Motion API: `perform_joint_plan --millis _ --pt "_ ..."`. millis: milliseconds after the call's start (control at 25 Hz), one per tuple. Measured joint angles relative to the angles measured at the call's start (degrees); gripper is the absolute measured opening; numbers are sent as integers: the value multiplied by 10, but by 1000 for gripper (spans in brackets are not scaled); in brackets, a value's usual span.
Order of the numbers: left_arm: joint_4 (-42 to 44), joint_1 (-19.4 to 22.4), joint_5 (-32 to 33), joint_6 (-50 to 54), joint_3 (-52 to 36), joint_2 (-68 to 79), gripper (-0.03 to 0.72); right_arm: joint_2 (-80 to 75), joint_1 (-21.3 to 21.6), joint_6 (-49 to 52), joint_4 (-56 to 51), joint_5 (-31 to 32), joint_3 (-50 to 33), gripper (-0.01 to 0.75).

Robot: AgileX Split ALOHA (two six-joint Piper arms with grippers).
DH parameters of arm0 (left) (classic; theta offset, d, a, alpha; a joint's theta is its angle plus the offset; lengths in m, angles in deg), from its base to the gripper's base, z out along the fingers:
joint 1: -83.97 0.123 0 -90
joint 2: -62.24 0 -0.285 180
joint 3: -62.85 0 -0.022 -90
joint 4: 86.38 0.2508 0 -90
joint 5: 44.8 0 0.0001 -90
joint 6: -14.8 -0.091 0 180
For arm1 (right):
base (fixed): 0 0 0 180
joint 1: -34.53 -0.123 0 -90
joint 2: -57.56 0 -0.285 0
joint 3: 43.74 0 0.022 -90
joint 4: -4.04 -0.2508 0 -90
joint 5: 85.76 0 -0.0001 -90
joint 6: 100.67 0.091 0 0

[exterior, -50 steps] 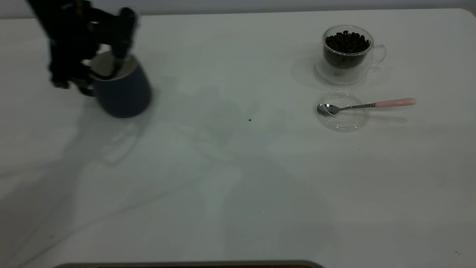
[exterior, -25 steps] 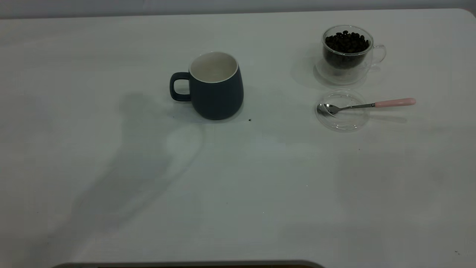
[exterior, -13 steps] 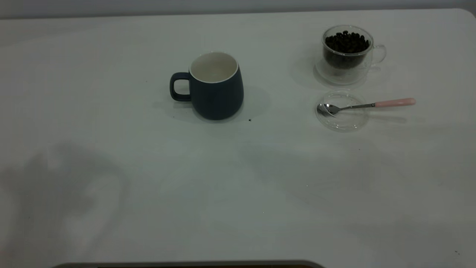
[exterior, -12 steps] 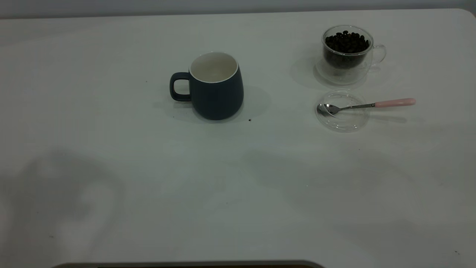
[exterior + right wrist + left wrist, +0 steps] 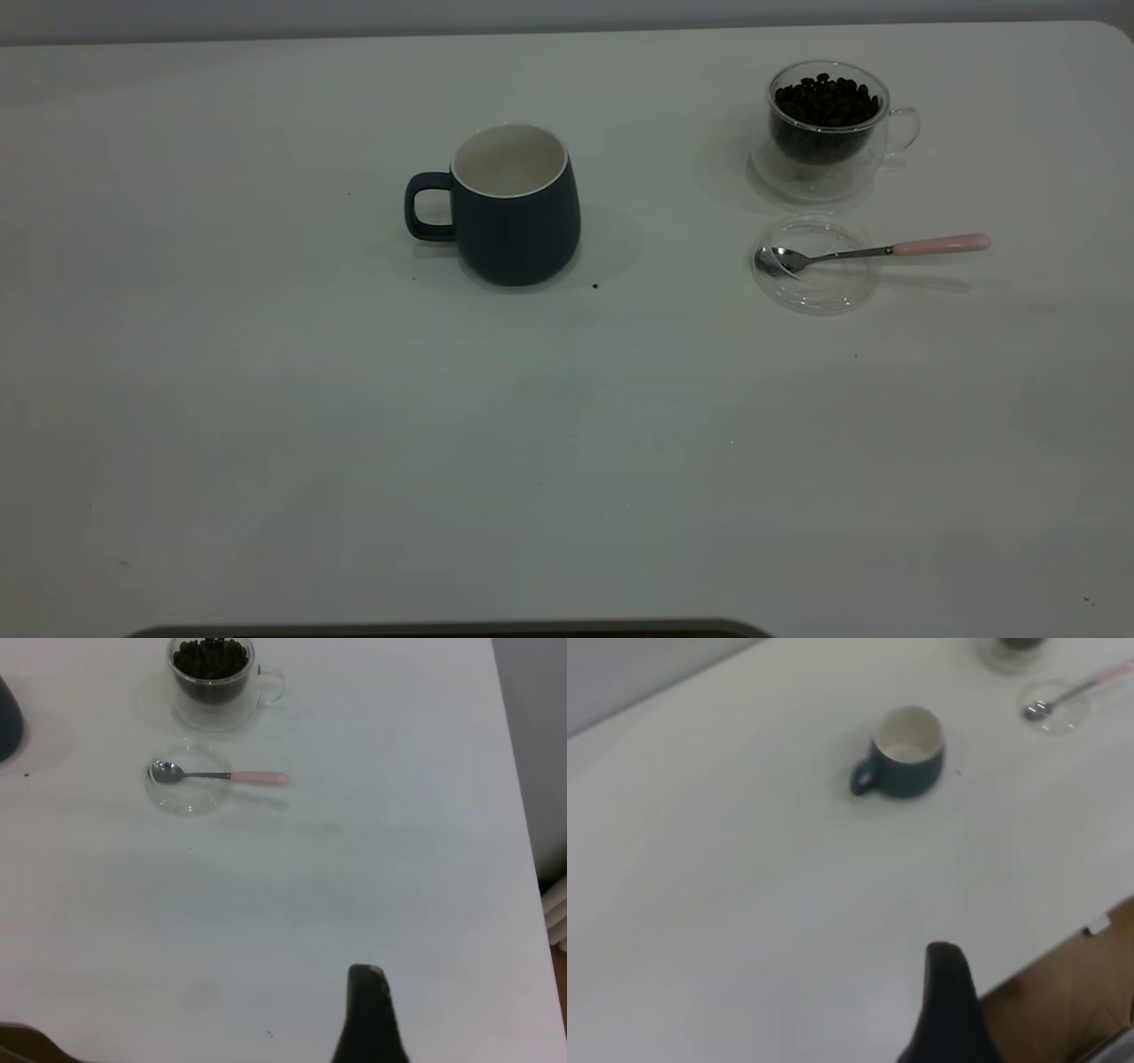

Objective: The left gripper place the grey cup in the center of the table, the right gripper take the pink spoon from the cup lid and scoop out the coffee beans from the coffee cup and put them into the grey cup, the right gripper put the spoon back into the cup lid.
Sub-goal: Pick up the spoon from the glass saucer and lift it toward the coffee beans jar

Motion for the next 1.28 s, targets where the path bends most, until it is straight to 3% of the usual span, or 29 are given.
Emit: perform_joint_plan --millis 320,640,1040,1280 --pt "-7 0 -3 -1 -179 -205 586 0 0 0 0 0 0 591" --pt "-7 11 -13 -2 -285 -270 586 0 0 1 0 0 0 591" --pt "-15 211 -17 0 -304 -288 586 0 0 0 0 0 0 591" --pt "-16 278 -20 0 -329 -347 586 0 0 0 0 0 0 591"
